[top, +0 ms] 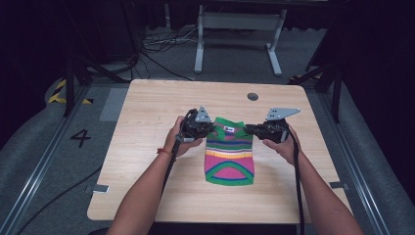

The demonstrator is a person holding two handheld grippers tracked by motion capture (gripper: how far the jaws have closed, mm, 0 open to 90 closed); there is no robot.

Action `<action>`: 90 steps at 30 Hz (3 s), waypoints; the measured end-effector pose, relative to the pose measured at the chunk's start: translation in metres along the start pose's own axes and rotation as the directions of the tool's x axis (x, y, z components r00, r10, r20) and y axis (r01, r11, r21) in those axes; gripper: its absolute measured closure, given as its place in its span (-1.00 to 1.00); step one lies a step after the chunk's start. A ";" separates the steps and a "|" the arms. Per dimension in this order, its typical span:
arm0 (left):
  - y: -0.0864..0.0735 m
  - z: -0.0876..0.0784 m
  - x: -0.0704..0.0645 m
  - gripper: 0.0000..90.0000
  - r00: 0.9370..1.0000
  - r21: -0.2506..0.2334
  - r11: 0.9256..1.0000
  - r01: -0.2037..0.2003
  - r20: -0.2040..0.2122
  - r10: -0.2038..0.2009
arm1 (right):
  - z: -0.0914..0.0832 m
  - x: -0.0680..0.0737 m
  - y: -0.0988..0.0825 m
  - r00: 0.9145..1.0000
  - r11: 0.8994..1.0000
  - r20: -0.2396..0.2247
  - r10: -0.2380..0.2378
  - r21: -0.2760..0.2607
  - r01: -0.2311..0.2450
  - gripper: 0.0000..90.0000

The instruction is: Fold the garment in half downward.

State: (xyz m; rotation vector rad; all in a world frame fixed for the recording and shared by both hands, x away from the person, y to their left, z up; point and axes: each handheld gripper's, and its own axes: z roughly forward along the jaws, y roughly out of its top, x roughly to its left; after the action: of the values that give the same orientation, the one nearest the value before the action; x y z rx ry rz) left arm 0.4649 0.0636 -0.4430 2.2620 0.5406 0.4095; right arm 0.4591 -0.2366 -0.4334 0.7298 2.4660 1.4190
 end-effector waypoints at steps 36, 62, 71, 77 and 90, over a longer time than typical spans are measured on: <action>-0.056 -0.033 -0.087 0.39 0.971 0.144 0.968 -0.207 0.152 0.185 | -0.022 0.082 -0.064 0.972 0.966 -0.185 -0.147 0.184 0.181 0.69; -0.061 -0.010 -0.086 -0.29 0.982 0.148 0.988 -0.045 0.186 0.017 | -0.008 0.086 -0.079 0.998 0.971 0.002 -0.065 0.229 0.062 -0.10; -0.060 -0.012 -0.086 -0.37 0.987 0.140 0.989 -0.038 0.163 0.015 | -0.009 0.086 -0.078 0.996 0.972 0.043 -0.080 0.225 0.068 -0.28; -0.056 -0.025 -0.086 -0.43 0.991 0.130 0.989 -0.064 0.122 0.048 | -0.017 0.084 -0.073 0.995 0.979 0.077 -0.065 0.198 0.049 -0.28; -0.076 -0.061 -0.071 -0.48 0.995 0.194 0.978 -0.081 0.067 0.069 | -0.041 0.082 -0.066 0.985 0.961 0.121 -0.122 0.263 0.087 -0.33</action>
State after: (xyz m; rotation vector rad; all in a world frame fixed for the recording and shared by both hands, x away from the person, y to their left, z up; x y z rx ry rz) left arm 0.3575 0.1125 -0.4672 2.4826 0.4842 0.3362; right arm 0.3507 -0.2534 -0.4631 0.7063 2.5650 0.9879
